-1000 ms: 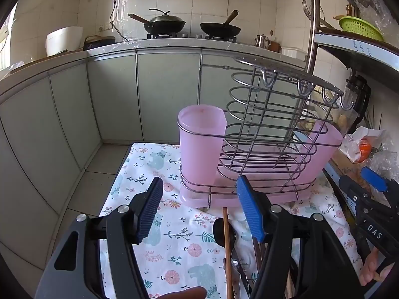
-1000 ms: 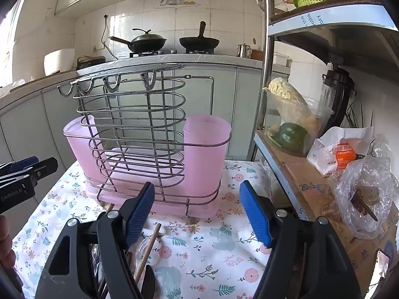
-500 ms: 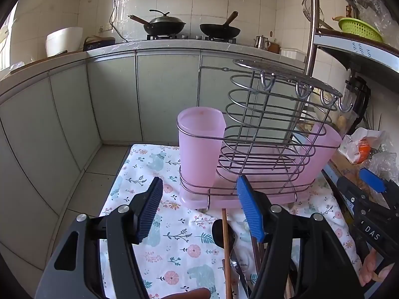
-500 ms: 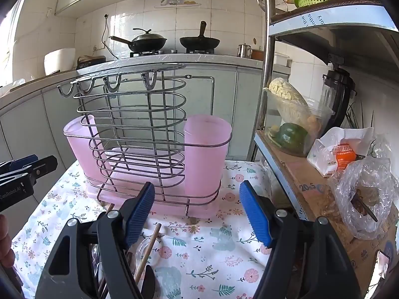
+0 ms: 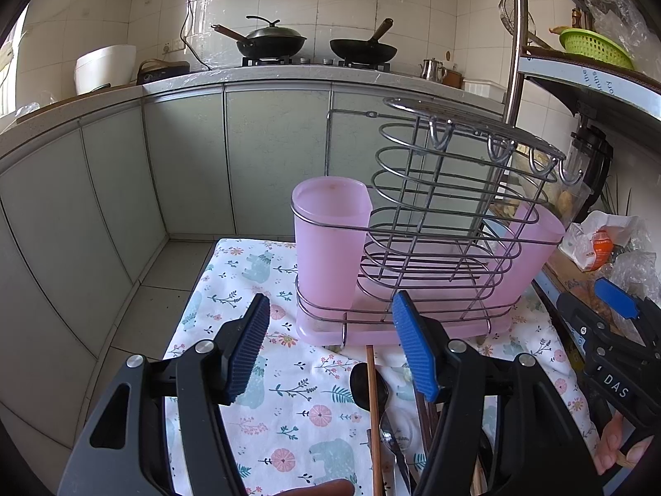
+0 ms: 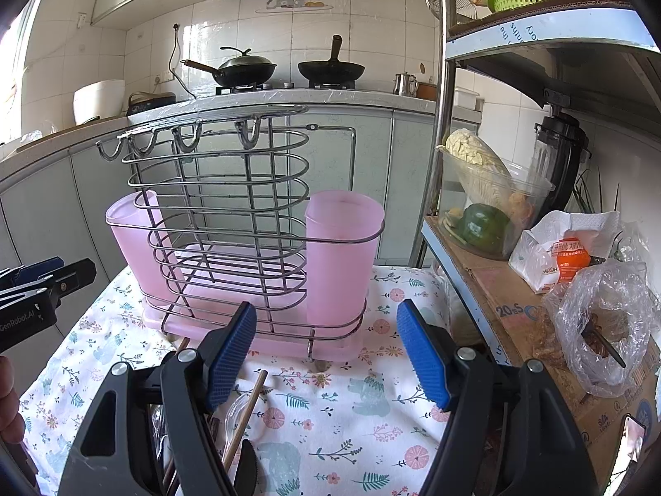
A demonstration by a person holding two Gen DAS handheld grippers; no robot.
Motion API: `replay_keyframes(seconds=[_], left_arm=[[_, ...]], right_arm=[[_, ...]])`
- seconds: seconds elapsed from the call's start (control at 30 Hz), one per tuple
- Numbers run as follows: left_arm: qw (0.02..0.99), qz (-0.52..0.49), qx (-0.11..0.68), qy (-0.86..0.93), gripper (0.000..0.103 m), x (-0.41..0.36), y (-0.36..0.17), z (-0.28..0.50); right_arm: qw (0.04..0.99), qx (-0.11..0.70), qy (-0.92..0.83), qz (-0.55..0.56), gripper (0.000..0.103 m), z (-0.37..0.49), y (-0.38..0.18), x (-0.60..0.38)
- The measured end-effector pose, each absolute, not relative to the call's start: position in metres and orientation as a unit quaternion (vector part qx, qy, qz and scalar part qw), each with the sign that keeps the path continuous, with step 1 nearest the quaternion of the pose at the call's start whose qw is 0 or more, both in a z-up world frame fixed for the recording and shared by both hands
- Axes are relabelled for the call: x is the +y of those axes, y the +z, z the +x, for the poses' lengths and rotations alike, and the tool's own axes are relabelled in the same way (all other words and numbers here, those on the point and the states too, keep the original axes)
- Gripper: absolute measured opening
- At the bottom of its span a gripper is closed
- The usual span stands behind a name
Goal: Organize utensils
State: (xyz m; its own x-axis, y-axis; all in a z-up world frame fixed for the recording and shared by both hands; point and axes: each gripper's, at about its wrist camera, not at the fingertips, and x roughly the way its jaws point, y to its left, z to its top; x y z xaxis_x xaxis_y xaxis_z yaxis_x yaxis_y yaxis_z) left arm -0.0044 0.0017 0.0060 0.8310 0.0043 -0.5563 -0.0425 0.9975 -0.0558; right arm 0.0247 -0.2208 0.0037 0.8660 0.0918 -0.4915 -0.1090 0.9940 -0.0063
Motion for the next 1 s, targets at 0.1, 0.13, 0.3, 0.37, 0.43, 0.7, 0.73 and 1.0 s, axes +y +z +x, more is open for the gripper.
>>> replay_keyframes(seconds=[0.1, 0.13, 0.3, 0.37, 0.43, 0.7, 0.73, 1.0], left_arm=[[0.956, -0.033, 0.290, 0.013, 0.062, 0.0008, 0.0056, -0.0029], [0.956, -0.033, 0.290, 0.012, 0.062, 0.0005, 0.0059, -0.0021], [0.956, -0.033, 0.290, 0.012, 0.062, 0.0006, 0.0082, -0.0026], [0.956, -0.032, 0.290, 0.012, 0.062, 0.0005, 0.0092, -0.0028], [0.956, -0.033, 0.290, 0.013, 0.062, 0.0004, 0.0058, -0.0021], [0.956, -0.032, 0.290, 0.012, 0.062, -0.0035, 0.0079, -0.0033], [0.956, -0.032, 0.290, 0.012, 0.062, -0.0032, 0.0074, -0.0029], [0.957, -0.030, 0.289, 0.011, 0.062, -0.0056, 0.0086, -0.0035]], right_arm=[[0.966, 0.254, 0.052, -0.017, 0.069, 0.0247, 0.0038, -0.2208], [0.966, 0.254, 0.052, -0.017, 0.069, 0.0246, 0.0038, -0.2207], [0.966, 0.254, 0.052, -0.017, 0.069, 0.0248, 0.0035, -0.2207], [0.966, 0.254, 0.052, -0.017, 0.069, 0.0249, 0.0033, -0.2207], [0.966, 0.254, 0.052, -0.017, 0.069, 0.0250, 0.0031, -0.2207], [0.966, 0.253, 0.052, -0.018, 0.069, 0.0246, 0.0041, -0.2207], [0.966, 0.253, 0.052, -0.017, 0.069, 0.0245, 0.0042, -0.2207], [0.966, 0.253, 0.052, -0.017, 0.069, 0.0243, 0.0044, -0.2208]])
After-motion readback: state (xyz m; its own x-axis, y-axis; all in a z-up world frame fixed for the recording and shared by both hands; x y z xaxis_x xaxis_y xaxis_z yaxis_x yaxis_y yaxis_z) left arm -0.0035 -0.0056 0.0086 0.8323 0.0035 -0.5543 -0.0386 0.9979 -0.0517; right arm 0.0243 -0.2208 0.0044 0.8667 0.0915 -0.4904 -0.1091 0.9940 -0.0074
